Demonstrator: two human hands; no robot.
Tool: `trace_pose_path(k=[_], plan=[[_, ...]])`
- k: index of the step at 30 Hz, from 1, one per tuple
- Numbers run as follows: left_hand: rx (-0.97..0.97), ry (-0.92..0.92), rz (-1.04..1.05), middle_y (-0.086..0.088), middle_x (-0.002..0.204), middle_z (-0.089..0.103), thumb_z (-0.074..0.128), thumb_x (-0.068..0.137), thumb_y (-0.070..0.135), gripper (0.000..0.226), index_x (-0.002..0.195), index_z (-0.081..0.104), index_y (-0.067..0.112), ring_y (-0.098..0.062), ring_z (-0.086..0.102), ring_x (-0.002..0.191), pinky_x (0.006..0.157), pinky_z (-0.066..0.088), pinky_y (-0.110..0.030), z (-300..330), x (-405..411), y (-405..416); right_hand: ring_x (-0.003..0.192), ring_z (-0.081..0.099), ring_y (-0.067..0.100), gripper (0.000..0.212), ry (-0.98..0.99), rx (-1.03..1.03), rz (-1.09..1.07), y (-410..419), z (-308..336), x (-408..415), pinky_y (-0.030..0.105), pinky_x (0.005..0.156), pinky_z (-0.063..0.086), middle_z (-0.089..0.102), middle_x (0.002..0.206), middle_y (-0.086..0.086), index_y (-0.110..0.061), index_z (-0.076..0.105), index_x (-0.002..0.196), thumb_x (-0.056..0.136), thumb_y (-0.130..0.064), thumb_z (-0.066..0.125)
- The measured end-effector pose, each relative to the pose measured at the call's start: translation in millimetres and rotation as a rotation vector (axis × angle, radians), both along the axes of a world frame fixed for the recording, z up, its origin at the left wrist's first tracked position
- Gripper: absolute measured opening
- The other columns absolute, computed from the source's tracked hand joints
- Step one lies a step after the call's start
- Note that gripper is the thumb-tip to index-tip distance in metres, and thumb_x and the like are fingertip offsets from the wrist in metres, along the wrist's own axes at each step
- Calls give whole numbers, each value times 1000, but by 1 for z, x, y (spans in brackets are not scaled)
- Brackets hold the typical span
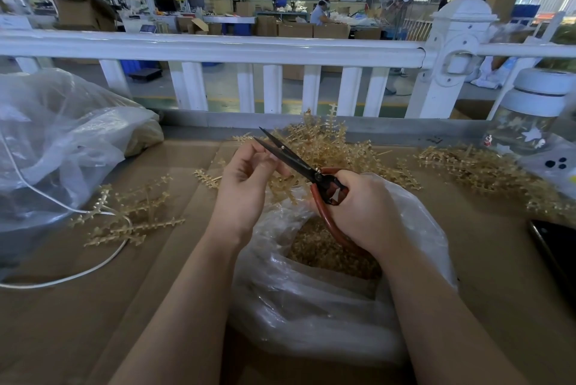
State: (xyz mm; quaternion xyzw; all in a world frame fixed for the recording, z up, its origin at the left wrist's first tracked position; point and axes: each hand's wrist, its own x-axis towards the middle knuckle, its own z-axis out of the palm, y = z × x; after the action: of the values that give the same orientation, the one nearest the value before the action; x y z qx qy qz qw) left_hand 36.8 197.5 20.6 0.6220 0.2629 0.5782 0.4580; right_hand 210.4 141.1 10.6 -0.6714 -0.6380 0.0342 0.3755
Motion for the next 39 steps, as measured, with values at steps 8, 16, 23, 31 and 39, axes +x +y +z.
trace_pose_path(k=[8, 16, 23, 31, 39], plan=[[70, 57, -24, 0, 78, 66, 48, 102, 9, 12, 101, 60, 8, -9, 62, 82, 79, 44, -11, -2, 2, 0, 66, 61, -1, 18, 16, 27, 19, 2, -3, 0, 19, 58, 51, 65, 73, -21, -42, 58, 85, 86, -57, 68], [116, 74, -48, -3, 81, 64, 45, 103, 6, 15, 106, 57, -3, -10, 62, 79, 80, 46, -15, -1, 4, -1, 74, 60, -9, 23, 53, 80, 43, 3, -5, 0, 8, 53, 43, 61, 67, -23, -47, 50, 76, 79, -69, 57], [115, 103, -30, 5, 83, 66, 45, 103, 6, 15, 108, 59, 3, -5, 62, 80, 79, 45, -12, -1, 4, -3, 77, 57, -13, 31, 17, 132, 10, 3, -5, 1, 10, 46, 37, 59, 63, -27, -46, 48, 69, 73, -76, 46], [105, 98, -20, 10, 81, 66, 45, 102, 4, 16, 110, 59, 3, 0, 61, 78, 78, 43, -9, 2, 3, -5, 71, 56, -14, 28, -48, 185, -16, 2, -5, 0, 7, 52, 40, 50, 57, -26, -47, 42, 66, 75, -73, 45], [50, 48, -15, 7, 74, 65, 48, 102, 8, 10, 101, 57, 3, -5, 62, 76, 78, 44, -12, 3, 2, -6, 60, 57, -6, 34, -2, 181, -5, 2, -5, 0, 10, 46, 35, 55, 62, -26, -39, 56, 76, 76, -72, 47]])
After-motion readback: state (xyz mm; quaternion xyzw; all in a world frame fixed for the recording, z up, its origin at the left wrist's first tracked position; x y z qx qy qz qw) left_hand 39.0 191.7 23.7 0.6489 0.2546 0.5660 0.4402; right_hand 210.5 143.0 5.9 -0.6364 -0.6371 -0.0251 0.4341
